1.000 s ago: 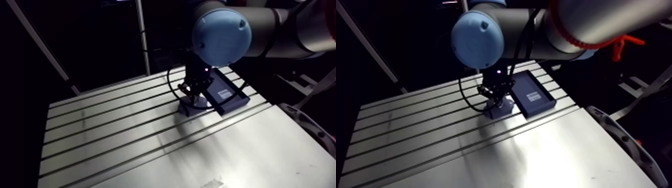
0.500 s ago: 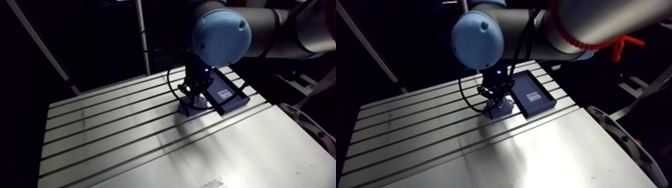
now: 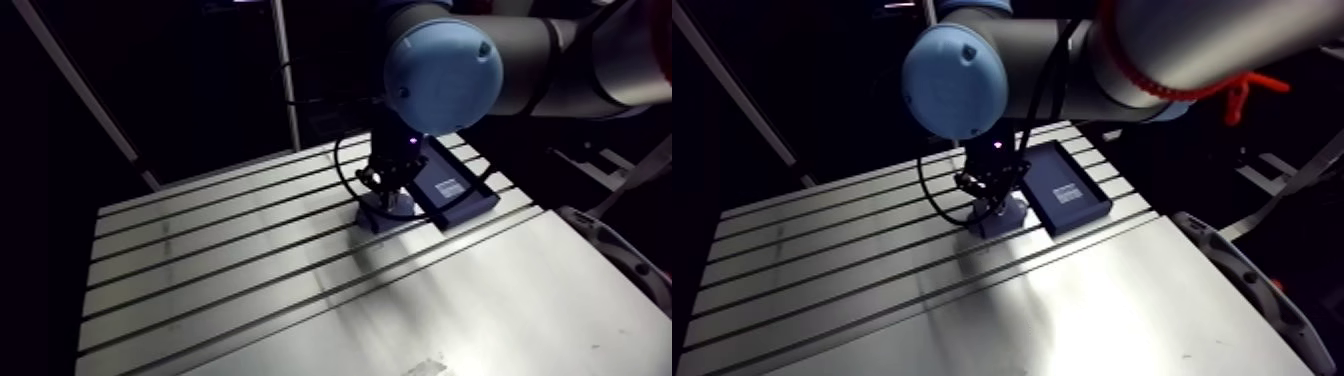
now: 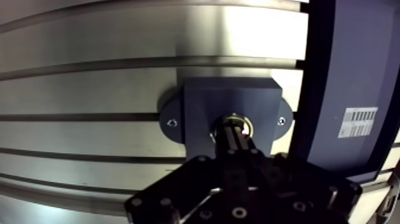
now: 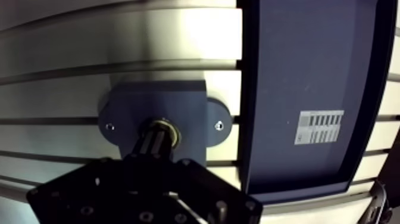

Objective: Pick up the bearing and press it into the housing until flush.

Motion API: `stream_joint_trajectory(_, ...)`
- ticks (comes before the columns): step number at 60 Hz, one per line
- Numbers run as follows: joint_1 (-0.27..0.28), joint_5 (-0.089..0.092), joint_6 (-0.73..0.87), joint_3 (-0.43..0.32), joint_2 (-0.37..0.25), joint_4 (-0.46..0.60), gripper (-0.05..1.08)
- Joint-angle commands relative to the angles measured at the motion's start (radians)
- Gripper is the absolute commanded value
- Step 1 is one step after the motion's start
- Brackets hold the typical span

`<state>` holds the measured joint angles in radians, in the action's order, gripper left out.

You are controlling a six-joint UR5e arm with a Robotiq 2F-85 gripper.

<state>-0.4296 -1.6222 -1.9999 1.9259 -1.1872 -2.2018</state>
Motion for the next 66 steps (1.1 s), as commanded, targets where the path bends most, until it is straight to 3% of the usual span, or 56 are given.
stream_joint_trajectory(1,0.000,0.000,0.000,0.000,0.001,0.000,1.06)
stream_joint_trajectory(36,0.000,0.000,-0.001,-0.001,0.004,0.000,1.06)
stream_joint_trajectory(66,0.004,0.002,-0.001,-0.044,-0.037,0.030,1.06)
